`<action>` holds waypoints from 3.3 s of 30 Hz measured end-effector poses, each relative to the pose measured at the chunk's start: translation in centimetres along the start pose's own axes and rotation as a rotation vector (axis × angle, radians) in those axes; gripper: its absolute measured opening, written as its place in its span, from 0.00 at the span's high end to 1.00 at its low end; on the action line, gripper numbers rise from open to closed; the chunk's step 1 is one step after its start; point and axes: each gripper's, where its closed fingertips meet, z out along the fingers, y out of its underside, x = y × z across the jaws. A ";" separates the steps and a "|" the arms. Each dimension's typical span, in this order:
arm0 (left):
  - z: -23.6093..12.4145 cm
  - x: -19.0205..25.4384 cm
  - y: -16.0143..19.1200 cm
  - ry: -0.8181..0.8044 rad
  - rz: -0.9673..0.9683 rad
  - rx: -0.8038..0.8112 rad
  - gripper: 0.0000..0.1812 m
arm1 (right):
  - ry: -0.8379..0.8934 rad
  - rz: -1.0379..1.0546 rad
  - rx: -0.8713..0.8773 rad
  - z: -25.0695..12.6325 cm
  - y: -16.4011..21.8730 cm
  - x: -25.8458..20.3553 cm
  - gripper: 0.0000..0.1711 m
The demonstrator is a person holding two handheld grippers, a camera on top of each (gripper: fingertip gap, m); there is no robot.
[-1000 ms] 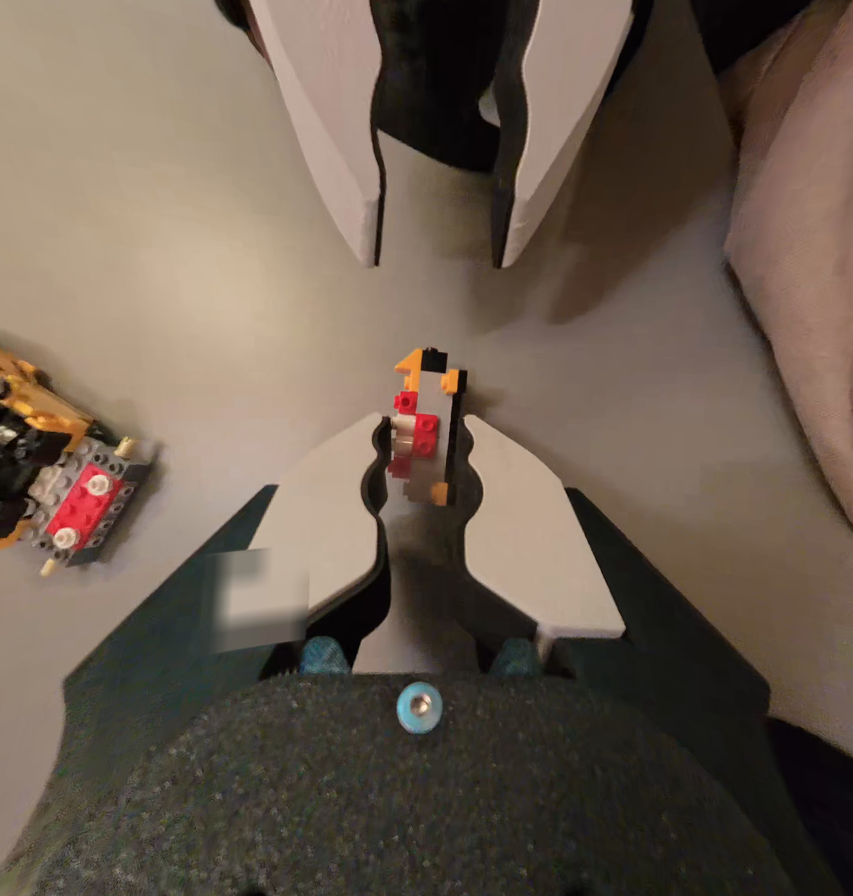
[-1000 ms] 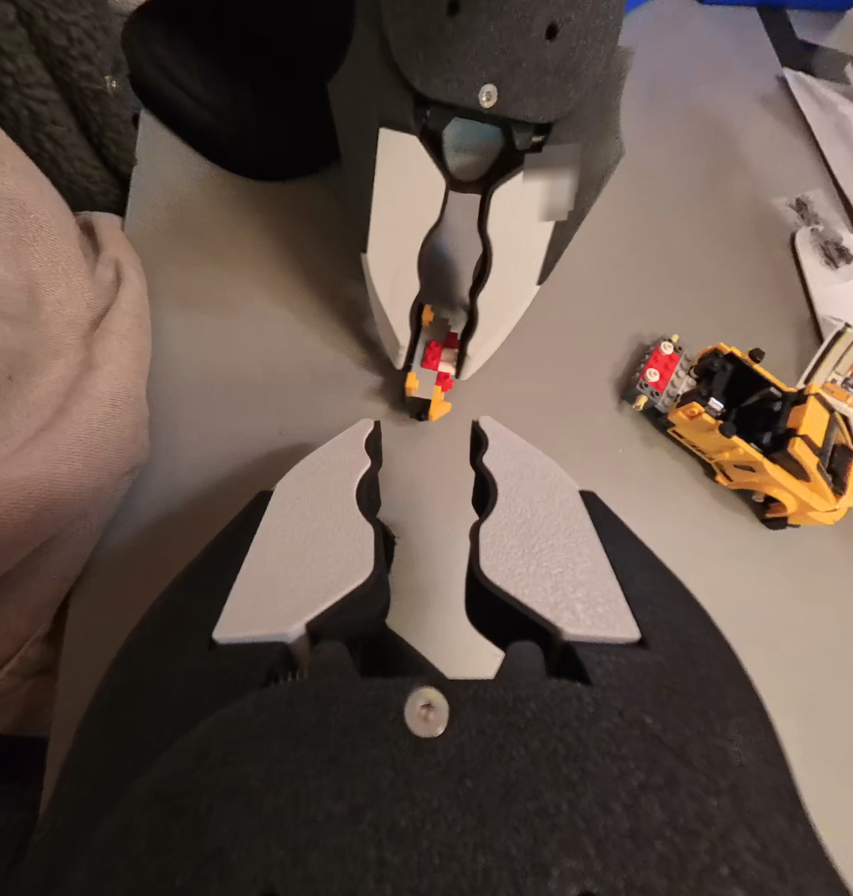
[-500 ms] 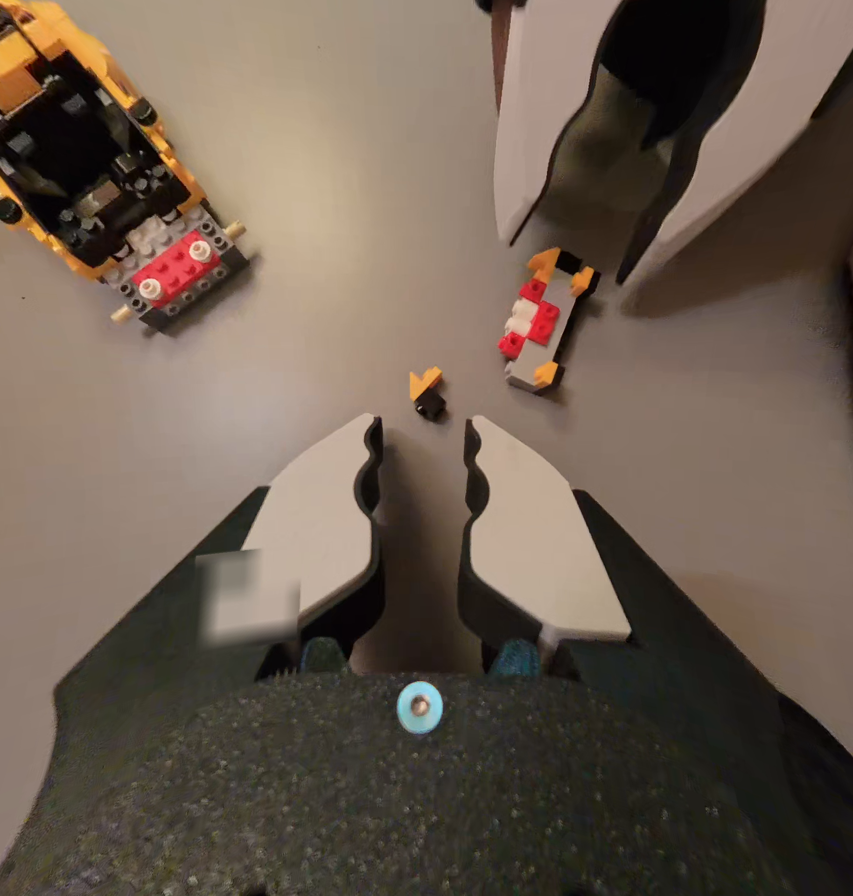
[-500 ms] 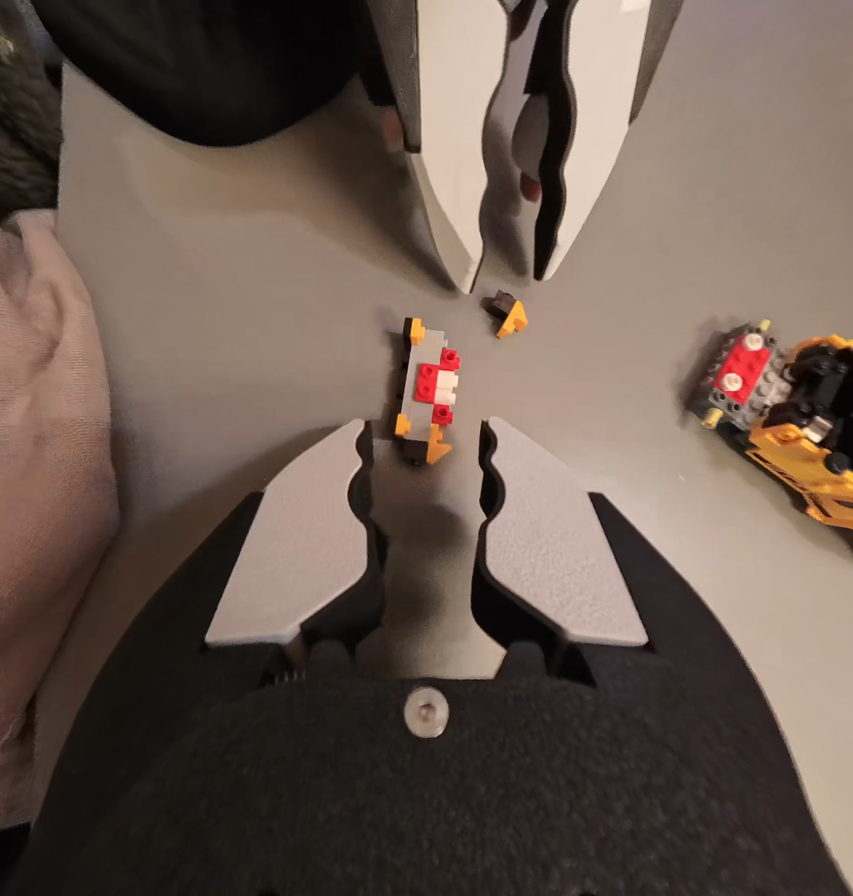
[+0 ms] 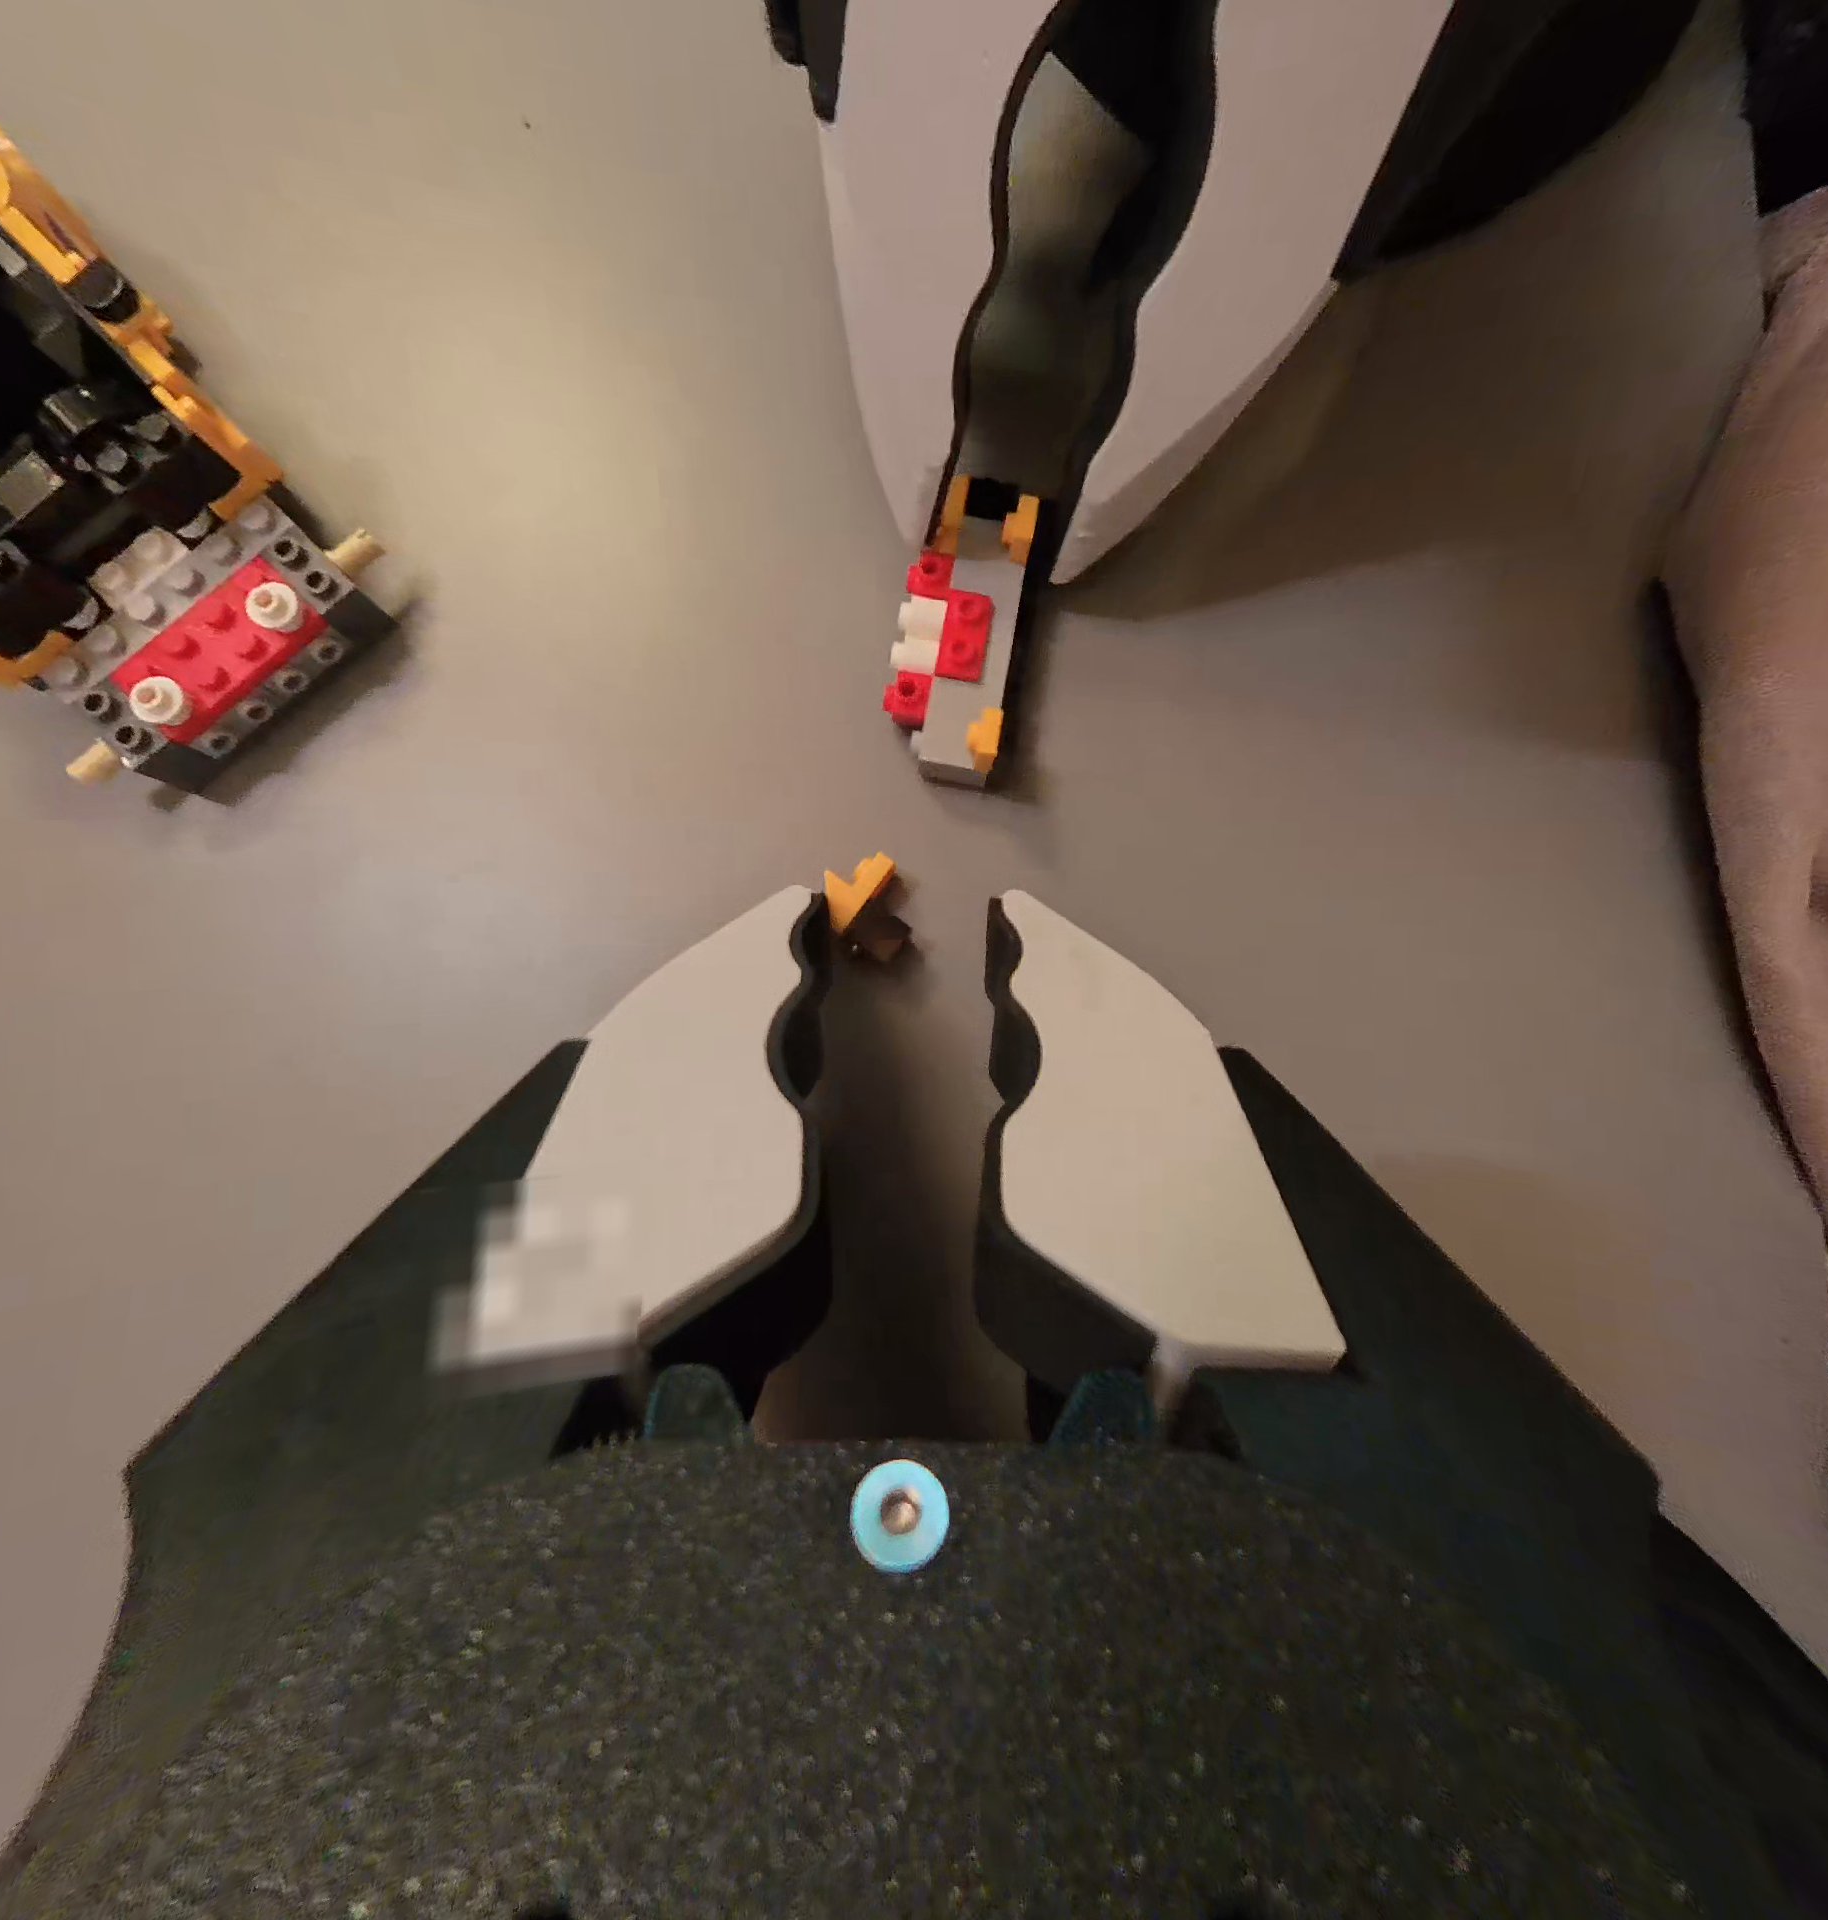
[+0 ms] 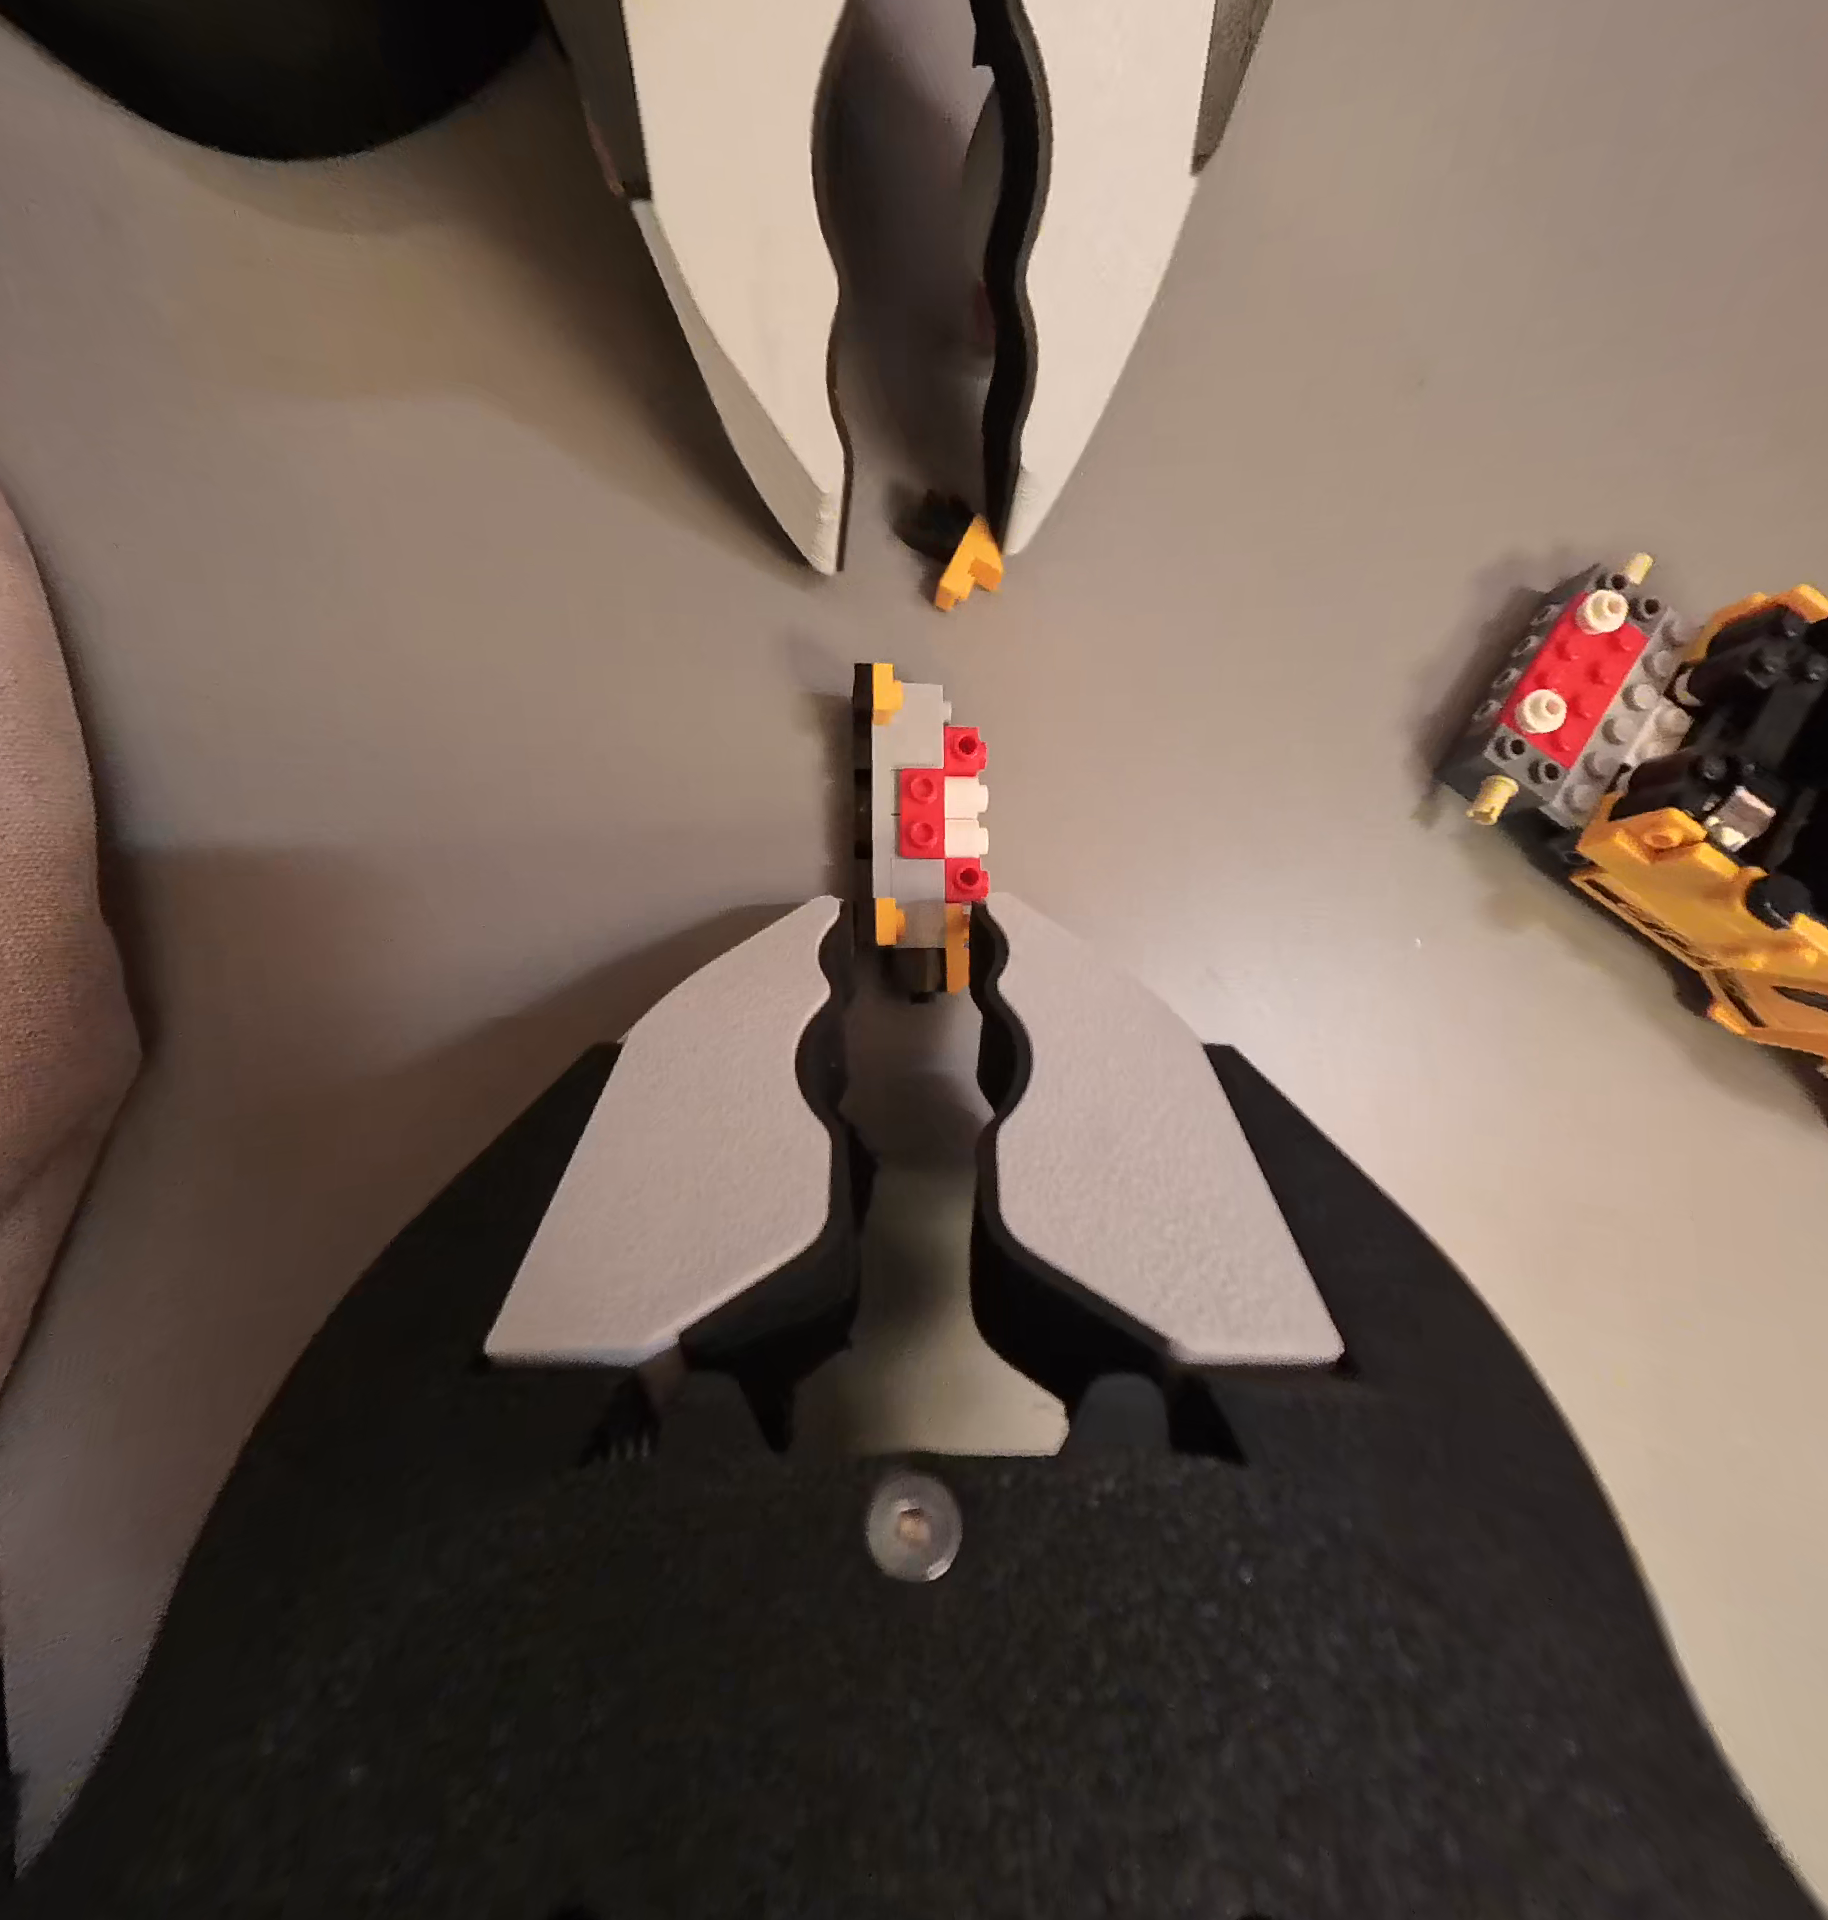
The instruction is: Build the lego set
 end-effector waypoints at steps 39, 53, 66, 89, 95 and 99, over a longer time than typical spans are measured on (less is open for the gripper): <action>-0.2 0.3 0.3 0.144 0.170 0.017 0.85 | -0.109 -0.119 -0.037 1.1 -0.8 -0.5 0.85; -0.1 0.7 0.2 0.136 0.180 0.001 0.88 | -0.126 -0.123 -0.025 1.0 -0.7 -0.5 0.86; -1.0 0.7 1.0 0.155 0.179 -0.028 0.85 | -0.123 -0.115 -0.023 0.9 -0.6 -0.7 0.86; 1.1 1.7 -1.1 0.096 0.015 -0.004 0.86 | -0.131 -0.138 -0.064 1.3 -1.2 -1.1 0.86; 1.0 2.1 -1.0 0.090 -0.001 -0.015 0.83 | -0.113 -0.114 -0.091 1.4 -1.1 -1.0 0.86; 0.9 2.1 -0.9 0.075 -0.001 -0.006 0.81 | -0.102 -0.114 -0.096 1.4 -1.1 -1.0 0.86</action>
